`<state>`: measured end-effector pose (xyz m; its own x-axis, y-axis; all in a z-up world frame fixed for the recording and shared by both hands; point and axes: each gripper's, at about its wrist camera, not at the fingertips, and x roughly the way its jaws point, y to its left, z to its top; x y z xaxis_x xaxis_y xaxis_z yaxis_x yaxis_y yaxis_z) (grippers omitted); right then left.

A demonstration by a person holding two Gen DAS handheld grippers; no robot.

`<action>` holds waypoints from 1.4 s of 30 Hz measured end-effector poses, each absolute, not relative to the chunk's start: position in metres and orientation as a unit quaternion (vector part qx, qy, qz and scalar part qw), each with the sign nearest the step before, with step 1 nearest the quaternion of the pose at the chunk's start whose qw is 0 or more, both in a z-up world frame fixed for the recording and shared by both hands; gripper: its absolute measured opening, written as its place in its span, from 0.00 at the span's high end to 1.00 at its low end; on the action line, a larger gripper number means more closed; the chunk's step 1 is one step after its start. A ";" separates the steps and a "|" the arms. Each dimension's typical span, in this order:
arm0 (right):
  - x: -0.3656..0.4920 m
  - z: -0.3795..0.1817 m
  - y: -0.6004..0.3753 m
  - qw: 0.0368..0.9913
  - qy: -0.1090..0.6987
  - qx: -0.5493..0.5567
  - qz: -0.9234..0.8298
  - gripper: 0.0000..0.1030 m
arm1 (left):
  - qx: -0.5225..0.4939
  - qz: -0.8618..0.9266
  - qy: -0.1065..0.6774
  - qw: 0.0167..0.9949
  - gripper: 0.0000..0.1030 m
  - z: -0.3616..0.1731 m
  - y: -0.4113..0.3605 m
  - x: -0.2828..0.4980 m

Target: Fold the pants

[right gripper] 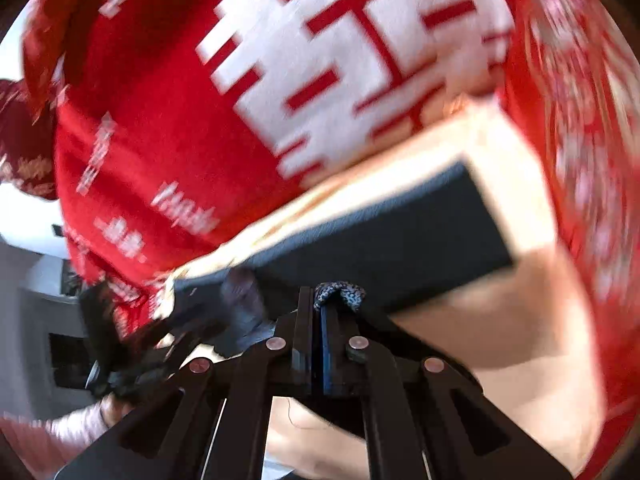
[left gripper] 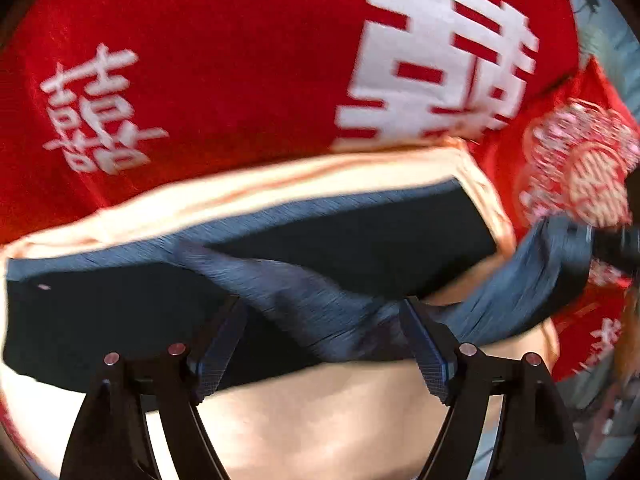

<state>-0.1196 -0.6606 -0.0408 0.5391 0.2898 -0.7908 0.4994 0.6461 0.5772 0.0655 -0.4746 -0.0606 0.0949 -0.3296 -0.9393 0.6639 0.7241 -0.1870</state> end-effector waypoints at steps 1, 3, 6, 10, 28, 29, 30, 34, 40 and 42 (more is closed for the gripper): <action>-0.109 -0.043 -0.675 0.774 0.481 0.405 -0.071 0.97 | 0.150 -0.327 0.578 0.733 0.22 -0.065 -0.475 0.073; -0.084 -0.054 -0.704 0.771 0.505 0.379 -0.082 0.96 | 0.155 -0.308 0.585 0.734 0.22 -0.076 -0.474 0.083; -0.058 -0.076 -0.732 0.755 0.539 0.362 -0.092 0.96 | 0.170 -0.270 0.593 0.739 0.22 -0.104 -0.475 0.096; -0.044 -0.111 -0.754 0.725 0.578 0.355 -0.120 0.96 | 0.193 -0.228 0.605 0.738 0.22 -0.146 -0.480 0.110; -0.047 -0.098 -0.756 0.733 0.591 0.288 -0.173 0.02 | 0.187 -0.178 0.618 0.743 0.22 -0.187 -0.483 0.156; -0.050 -0.096 -0.749 0.733 0.587 0.305 -0.159 0.02 | 0.182 -0.178 0.614 0.747 0.22 -0.184 -0.481 0.157; -0.055 -0.096 -0.744 0.730 0.586 0.315 -0.154 0.04 | 0.180 -0.178 0.613 0.748 0.22 -0.183 -0.480 0.157; -0.079 -0.105 -0.708 0.726 0.586 0.334 -0.134 0.62 | 0.170 -0.173 0.616 0.749 0.22 -0.186 -0.476 0.167; -0.047 -0.150 -0.712 0.739 0.611 0.238 -0.155 0.66 | 0.175 -0.149 0.617 0.752 0.17 -0.211 -0.480 0.183; -0.038 -0.172 -0.737 0.724 0.616 0.260 -0.171 0.75 | 0.175 -0.137 0.611 0.760 0.09 -0.215 -0.477 0.188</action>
<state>-0.0381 -0.7372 -0.1725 0.1826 0.0732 -0.9805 0.5668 0.8070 0.1658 0.1884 -0.4768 -0.2150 0.2160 0.0058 -0.9764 0.4224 0.9010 0.0988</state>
